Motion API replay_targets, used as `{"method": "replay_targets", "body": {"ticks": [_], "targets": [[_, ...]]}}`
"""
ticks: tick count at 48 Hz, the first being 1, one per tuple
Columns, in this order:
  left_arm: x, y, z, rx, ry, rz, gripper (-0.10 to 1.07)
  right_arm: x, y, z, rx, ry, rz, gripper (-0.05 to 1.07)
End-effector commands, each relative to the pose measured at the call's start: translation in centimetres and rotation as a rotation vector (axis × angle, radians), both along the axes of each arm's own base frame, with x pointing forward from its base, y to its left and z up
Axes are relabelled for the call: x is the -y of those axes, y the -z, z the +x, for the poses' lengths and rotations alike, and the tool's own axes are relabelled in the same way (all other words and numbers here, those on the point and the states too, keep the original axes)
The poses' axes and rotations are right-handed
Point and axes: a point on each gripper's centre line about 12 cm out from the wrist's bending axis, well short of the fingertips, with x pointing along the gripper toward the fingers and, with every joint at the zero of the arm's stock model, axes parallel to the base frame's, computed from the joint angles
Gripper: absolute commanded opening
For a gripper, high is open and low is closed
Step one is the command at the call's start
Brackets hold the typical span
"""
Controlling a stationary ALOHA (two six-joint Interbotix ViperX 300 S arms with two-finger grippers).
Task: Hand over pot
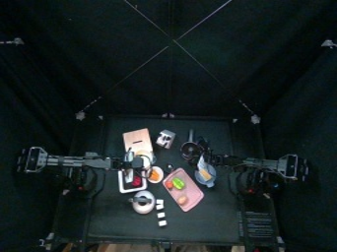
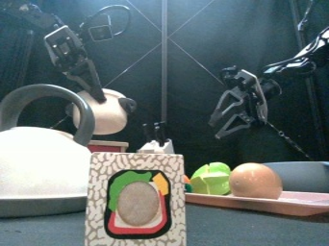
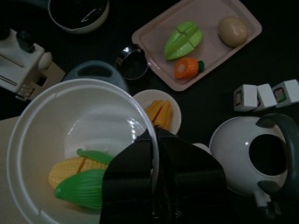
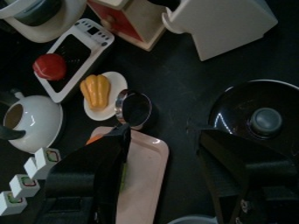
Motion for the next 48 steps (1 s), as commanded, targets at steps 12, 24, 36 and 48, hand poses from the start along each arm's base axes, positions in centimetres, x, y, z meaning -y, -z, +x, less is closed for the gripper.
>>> {"method": "replay_targets", "body": {"ticks": [12,24,36,48], "targets": [[2.8,0.2,3.7,-0.012,0.125,0.061,0.36,-0.1,-3.6,2.3,0.116,-0.005,0.009,0.88],[5.2,0.4,6.7,0.051,0.228,0.113,0.36,-2.7,-5.4,5.0,0.175,-0.053,0.075,0.88],[6.5,1.9,8.7,0.036,0.26,0.113,0.36,-4.8,-5.8,6.0,0.151,-0.085,0.102,0.88],[7.9,3.1,10.5,0.027,0.294,0.113,0.36,-6.0,-3.3,6.9,0.039,-0.078,0.141,0.88]]}}
